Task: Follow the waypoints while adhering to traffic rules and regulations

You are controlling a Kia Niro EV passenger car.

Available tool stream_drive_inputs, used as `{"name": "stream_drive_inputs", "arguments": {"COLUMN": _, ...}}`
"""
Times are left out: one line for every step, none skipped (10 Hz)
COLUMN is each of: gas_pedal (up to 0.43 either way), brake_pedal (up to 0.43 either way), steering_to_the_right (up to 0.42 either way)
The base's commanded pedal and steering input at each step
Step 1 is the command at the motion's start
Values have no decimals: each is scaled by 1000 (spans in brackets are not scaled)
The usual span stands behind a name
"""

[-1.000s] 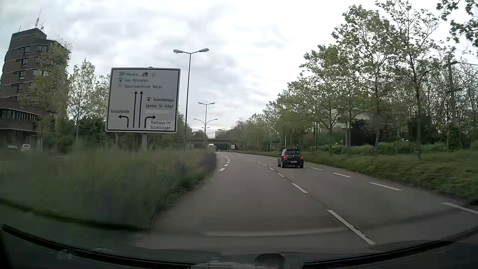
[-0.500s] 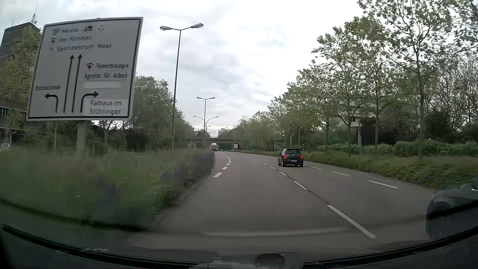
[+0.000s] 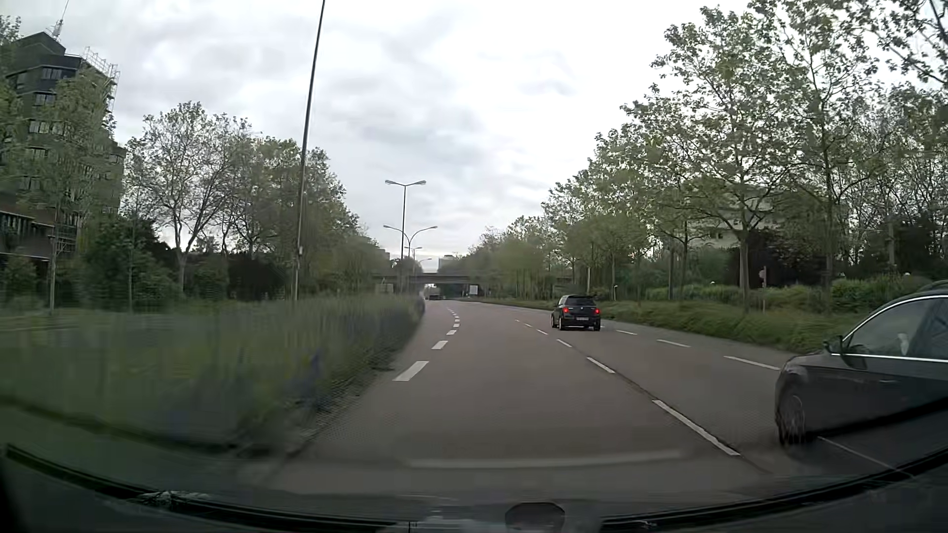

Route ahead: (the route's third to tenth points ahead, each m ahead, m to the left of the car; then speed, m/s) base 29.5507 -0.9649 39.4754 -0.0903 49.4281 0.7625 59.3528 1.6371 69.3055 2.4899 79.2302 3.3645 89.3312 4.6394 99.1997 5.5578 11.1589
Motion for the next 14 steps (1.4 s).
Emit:
{"name": "stream_drive_inputs", "arguments": {"gas_pedal": 130, "brake_pedal": 0, "steering_to_the_right": -8}}
{"name": "stream_drive_inputs", "arguments": {"gas_pedal": 118, "brake_pedal": 0, "steering_to_the_right": -9}}
{"name": "stream_drive_inputs", "arguments": {"gas_pedal": 118, "brake_pedal": 0, "steering_to_the_right": -10}}
{"name": "stream_drive_inputs", "arguments": {"gas_pedal": 110, "brake_pedal": 0, "steering_to_the_right": -10}}
{"name": "stream_drive_inputs", "arguments": {"gas_pedal": 98, "brake_pedal": 0, "steering_to_the_right": -12}}
{"name": "stream_drive_inputs", "arguments": {"gas_pedal": 79, "brake_pedal": 0, "steering_to_the_right": -13}}
{"name": "stream_drive_inputs", "arguments": {"gas_pedal": 79, "brake_pedal": 0, "steering_to_the_right": -14}}
{"name": "stream_drive_inputs", "arguments": {"gas_pedal": 79, "brake_pedal": 0, "steering_to_the_right": -15}}
{"name": "stream_drive_inputs", "arguments": {"gas_pedal": 67, "brake_pedal": 0, "steering_to_the_right": -15}}
{"name": "stream_drive_inputs", "arguments": {"gas_pedal": 67, "brake_pedal": 0, "steering_to_the_right": -15}}
{"name": "stream_drive_inputs", "arguments": {"gas_pedal": 67, "brake_pedal": 0, "steering_to_the_right": -15}}
{"name": "stream_drive_inputs", "arguments": {"gas_pedal": 67, "brake_pedal": 0, "steering_to_the_right": -16}}
{"name": "stream_drive_inputs", "arguments": {"gas_pedal": 67, "brake_pedal": 0, "steering_to_the_right": -16}}
{"name": "stream_drive_inputs", "arguments": {"gas_pedal": 67, "brake_pedal": 0, "steering_to_the_right": -16}}
